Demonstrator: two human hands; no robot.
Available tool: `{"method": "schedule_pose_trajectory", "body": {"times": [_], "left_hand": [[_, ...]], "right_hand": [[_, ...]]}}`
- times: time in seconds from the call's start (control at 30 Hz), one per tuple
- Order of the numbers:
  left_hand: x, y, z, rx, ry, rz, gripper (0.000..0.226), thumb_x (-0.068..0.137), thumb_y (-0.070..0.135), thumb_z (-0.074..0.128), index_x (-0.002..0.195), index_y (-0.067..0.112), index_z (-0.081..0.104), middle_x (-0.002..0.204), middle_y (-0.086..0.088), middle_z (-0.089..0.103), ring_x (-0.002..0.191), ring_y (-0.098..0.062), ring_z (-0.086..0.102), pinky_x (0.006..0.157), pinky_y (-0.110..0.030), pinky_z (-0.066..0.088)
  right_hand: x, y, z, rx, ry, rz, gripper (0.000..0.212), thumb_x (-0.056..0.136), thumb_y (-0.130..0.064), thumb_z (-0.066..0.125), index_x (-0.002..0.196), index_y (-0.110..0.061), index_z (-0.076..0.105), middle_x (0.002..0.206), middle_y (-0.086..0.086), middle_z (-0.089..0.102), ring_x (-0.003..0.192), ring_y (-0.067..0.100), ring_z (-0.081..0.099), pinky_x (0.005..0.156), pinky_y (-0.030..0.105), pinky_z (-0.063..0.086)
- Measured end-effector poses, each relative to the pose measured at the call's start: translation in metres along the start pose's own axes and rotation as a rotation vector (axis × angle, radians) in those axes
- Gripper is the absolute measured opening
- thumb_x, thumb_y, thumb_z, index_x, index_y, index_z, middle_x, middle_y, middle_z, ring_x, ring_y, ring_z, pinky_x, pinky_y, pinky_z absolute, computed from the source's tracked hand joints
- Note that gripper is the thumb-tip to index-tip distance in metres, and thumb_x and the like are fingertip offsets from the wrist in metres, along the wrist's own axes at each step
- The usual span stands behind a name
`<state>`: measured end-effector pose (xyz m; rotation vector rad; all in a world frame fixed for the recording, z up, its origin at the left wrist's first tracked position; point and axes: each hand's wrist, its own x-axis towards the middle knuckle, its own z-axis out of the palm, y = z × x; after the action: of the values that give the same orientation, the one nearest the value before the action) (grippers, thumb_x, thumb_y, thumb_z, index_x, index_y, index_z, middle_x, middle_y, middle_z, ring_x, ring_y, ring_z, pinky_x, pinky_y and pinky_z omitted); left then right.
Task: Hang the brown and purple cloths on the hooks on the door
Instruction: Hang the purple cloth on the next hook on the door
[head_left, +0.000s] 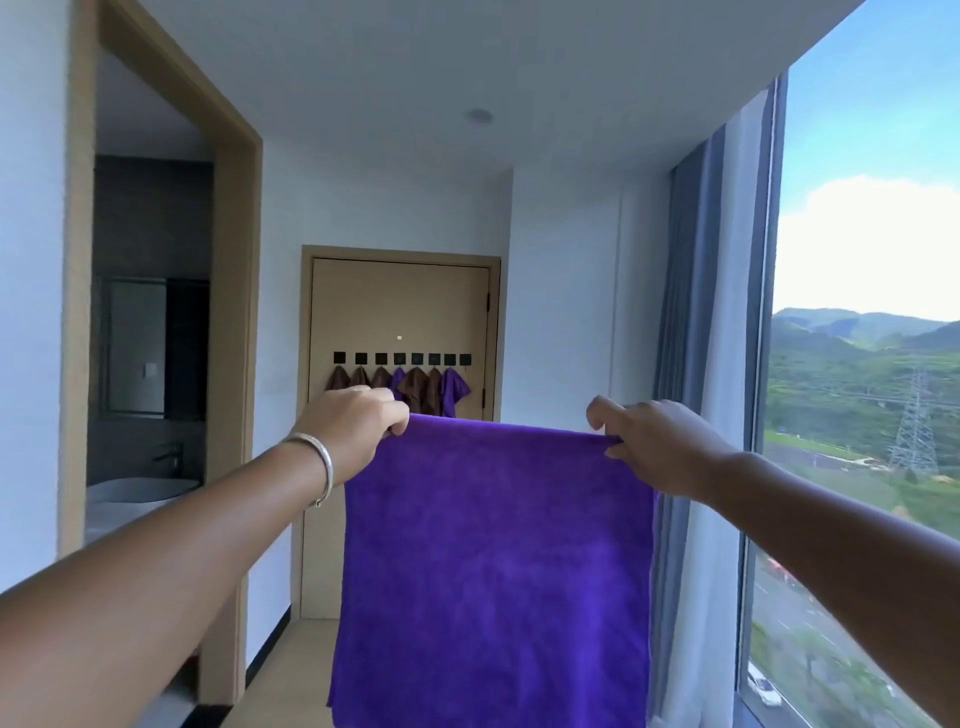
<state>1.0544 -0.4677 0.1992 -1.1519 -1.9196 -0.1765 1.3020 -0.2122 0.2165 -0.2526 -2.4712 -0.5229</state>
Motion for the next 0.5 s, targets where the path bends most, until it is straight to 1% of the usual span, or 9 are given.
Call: {"method": "schedule_pose_trajectory", "body": {"times": [0.07, 0.13, 0.2, 0.23, 0.27, 0.33, 0.43, 0.5], "left_hand": [[0.006, -0.014, 0.019, 0.012, 0.002, 0.045, 0.038, 0.080, -0.006, 0.057, 0.089, 0.031, 0.056, 0.096, 0.015, 0.054, 0.085, -0.011, 0.051, 0.062, -0.031, 0.047], [0.013, -0.027, 0.042, 0.058, 0.002, 0.108, 0.046, 0.073, -0.011, 0.060, 0.090, 0.032, 0.055, 0.102, 0.017, 0.052, 0.087, -0.010, 0.050, 0.057, -0.030, 0.047], [0.024, -0.040, 0.065, 0.093, -0.023, 0.154, 0.049, 0.071, -0.012, 0.060, 0.091, 0.032, 0.053, 0.106, 0.017, 0.050, 0.087, -0.010, 0.048, 0.056, -0.031, 0.047], [0.030, -0.045, 0.074, 0.098, -0.039, 0.164, 0.050, 0.070, -0.013, 0.058, 0.091, 0.032, 0.052, 0.108, 0.018, 0.050, 0.088, -0.011, 0.047, 0.055, -0.030, 0.045], [0.038, -0.051, 0.086, 0.104, -0.055, 0.167, 0.052, 0.070, -0.014, 0.057, 0.092, 0.033, 0.051, 0.109, 0.018, 0.050, 0.088, -0.011, 0.047, 0.054, -0.028, 0.041], [0.059, -0.063, 0.111, 0.106, -0.072, 0.161, 0.054, 0.070, -0.015, 0.052, 0.092, 0.034, 0.049, 0.110, 0.020, 0.050, 0.087, -0.009, 0.045, 0.054, -0.026, 0.036], [0.089, -0.080, 0.147, 0.086, -0.103, 0.140, 0.054, 0.072, -0.013, 0.048, 0.095, 0.035, 0.050, 0.109, 0.021, 0.051, 0.088, -0.008, 0.044, 0.057, -0.027, 0.039], [0.109, -0.092, 0.170, 0.090, -0.112, 0.129, 0.052, 0.075, -0.012, 0.048, 0.097, 0.036, 0.052, 0.109, 0.021, 0.052, 0.089, -0.008, 0.045, 0.060, -0.027, 0.041]], "right_hand": [[0.020, 0.001, 0.022, 0.023, -0.008, -0.055, 0.023, 0.095, -0.016, 0.049, 0.108, -0.030, 0.037, 0.090, -0.009, 0.060, 0.069, 0.016, 0.048, 0.058, 0.026, 0.034], [0.044, 0.006, 0.047, 0.031, -0.020, -0.138, 0.036, 0.091, -0.007, 0.050, 0.109, -0.035, 0.037, 0.097, -0.013, 0.056, 0.073, 0.010, 0.047, 0.053, 0.016, 0.028], [0.070, 0.013, 0.070, 0.027, -0.040, -0.198, 0.049, 0.085, -0.001, 0.053, 0.114, -0.038, 0.038, 0.112, -0.014, 0.052, 0.080, 0.008, 0.047, 0.054, 0.009, 0.021], [0.082, 0.017, 0.078, 0.020, -0.047, -0.224, 0.053, 0.083, 0.001, 0.053, 0.115, -0.038, 0.039, 0.120, -0.015, 0.049, 0.084, 0.008, 0.050, 0.055, 0.009, 0.022], [0.096, 0.022, 0.089, 0.011, -0.051, -0.250, 0.054, 0.081, 0.003, 0.053, 0.114, -0.038, 0.040, 0.125, -0.016, 0.047, 0.090, 0.010, 0.053, 0.058, 0.010, 0.025], [0.125, 0.034, 0.112, 0.002, -0.043, -0.274, 0.052, 0.081, 0.005, 0.050, 0.111, -0.037, 0.041, 0.126, -0.015, 0.047, 0.096, 0.013, 0.056, 0.065, 0.017, 0.036], [0.168, 0.050, 0.145, 0.010, -0.027, -0.239, 0.052, 0.084, 0.004, 0.045, 0.113, -0.039, 0.046, 0.124, -0.015, 0.052, 0.095, 0.013, 0.057, 0.070, 0.023, 0.044], [0.195, 0.059, 0.168, 0.046, -0.007, -0.215, 0.054, 0.088, 0.001, 0.040, 0.121, -0.041, 0.048, 0.131, -0.018, 0.052, 0.100, 0.014, 0.058, 0.077, 0.026, 0.049]]}}
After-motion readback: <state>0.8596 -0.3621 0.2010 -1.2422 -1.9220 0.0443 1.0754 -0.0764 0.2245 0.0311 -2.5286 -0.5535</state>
